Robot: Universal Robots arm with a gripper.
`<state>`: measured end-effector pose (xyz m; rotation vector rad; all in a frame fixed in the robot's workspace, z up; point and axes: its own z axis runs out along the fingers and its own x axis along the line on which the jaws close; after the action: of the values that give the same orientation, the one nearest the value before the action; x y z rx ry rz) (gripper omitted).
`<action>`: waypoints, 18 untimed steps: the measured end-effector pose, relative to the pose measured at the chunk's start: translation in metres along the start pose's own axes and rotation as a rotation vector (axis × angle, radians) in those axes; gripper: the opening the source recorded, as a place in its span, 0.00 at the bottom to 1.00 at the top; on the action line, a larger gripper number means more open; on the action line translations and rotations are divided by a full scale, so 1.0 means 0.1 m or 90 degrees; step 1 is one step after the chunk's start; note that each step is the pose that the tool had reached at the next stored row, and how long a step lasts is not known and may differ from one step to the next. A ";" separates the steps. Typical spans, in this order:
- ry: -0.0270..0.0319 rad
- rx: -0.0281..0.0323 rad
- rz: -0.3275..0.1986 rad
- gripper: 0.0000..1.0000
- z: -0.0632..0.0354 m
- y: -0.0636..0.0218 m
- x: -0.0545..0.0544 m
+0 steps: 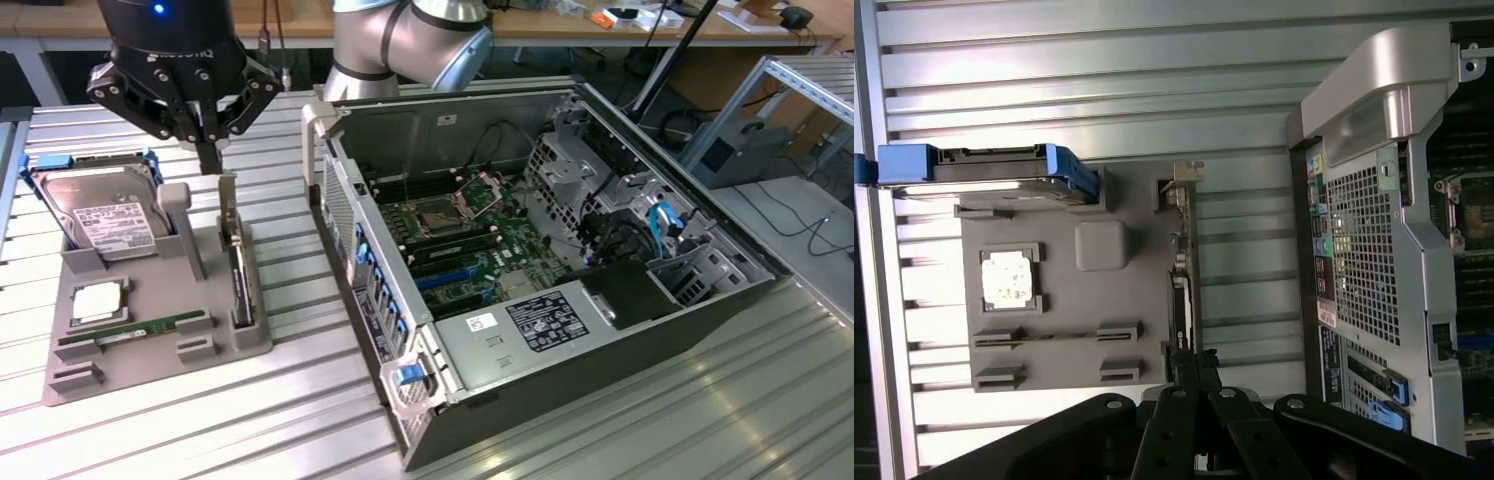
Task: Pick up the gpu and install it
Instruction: 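Reach for the gpu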
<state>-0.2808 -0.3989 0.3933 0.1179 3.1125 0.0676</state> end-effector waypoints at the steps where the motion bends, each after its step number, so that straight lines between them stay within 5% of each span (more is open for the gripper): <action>1: 0.0000 0.0000 0.000 0.11 0.000 -0.001 0.01; 18: 0.0000 0.0000 0.000 0.11 -0.003 -0.009 0.12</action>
<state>-0.2931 -0.3990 0.3932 0.1179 3.1124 0.0676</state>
